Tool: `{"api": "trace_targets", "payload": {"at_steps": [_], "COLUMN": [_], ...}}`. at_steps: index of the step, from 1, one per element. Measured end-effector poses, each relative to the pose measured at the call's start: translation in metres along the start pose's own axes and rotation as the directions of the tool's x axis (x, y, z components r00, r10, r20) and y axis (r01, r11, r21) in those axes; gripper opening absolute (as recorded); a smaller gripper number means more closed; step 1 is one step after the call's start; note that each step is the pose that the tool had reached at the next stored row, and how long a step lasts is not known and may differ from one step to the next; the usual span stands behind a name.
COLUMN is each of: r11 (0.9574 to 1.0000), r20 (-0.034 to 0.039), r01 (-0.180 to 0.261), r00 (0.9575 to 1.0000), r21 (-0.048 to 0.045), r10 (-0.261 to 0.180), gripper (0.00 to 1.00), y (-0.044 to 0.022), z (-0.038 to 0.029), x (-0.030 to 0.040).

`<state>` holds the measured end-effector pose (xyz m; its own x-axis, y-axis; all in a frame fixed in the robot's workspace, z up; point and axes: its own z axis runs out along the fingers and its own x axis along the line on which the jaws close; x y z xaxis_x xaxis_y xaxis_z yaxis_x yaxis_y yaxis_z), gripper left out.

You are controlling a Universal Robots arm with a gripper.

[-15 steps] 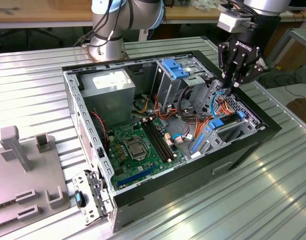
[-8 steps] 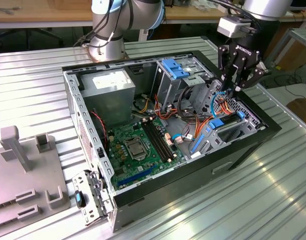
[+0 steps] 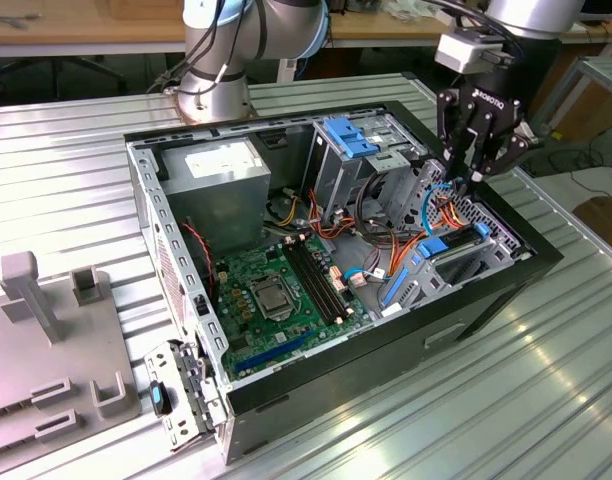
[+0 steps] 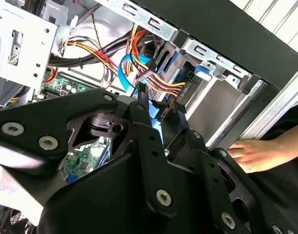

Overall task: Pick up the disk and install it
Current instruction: 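Insert the second disk wire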

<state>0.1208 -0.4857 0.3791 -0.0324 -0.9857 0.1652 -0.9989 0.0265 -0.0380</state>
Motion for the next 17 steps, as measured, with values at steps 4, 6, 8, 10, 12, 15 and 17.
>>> {"api": "trace_targets", "payload": {"at_steps": [4, 6, 8, 10, 12, 15, 17], "r11": [1.0, 1.0, 1.0, 1.0, 1.0, 1.0, 1.0], "r20": [-0.0615, -0.0917, -0.102, -0.11, -0.1454, -0.0823, -0.0488], "r01": [0.002, 0.003, 0.004, 0.004, 0.004, 0.002, 0.001], "r00": [0.9981, 0.9958, 0.9948, 0.9939, 0.9894, 0.9966, 0.9988], "r21": [0.0019, 0.0028, 0.0031, 0.0051, 0.0087, 0.0068, 0.0058], "r10": [-0.002, -0.003, -0.003, -0.003, -0.003, -0.001, 0.0], "gripper": [0.38, 0.38, 0.38, 0.38, 0.2, 0.2, 0.2], "y": [0.0001, 0.0002, 0.0002, 0.0004, 0.0012, 0.0025, 0.0038], "z": [-0.001, -0.0014, -0.0013, 0.0035, 0.0125, 0.0146, 0.0149], "x": [-0.0053, -0.0071, -0.0075, -0.0083, -0.0025, 0.0069, 0.0093]}}
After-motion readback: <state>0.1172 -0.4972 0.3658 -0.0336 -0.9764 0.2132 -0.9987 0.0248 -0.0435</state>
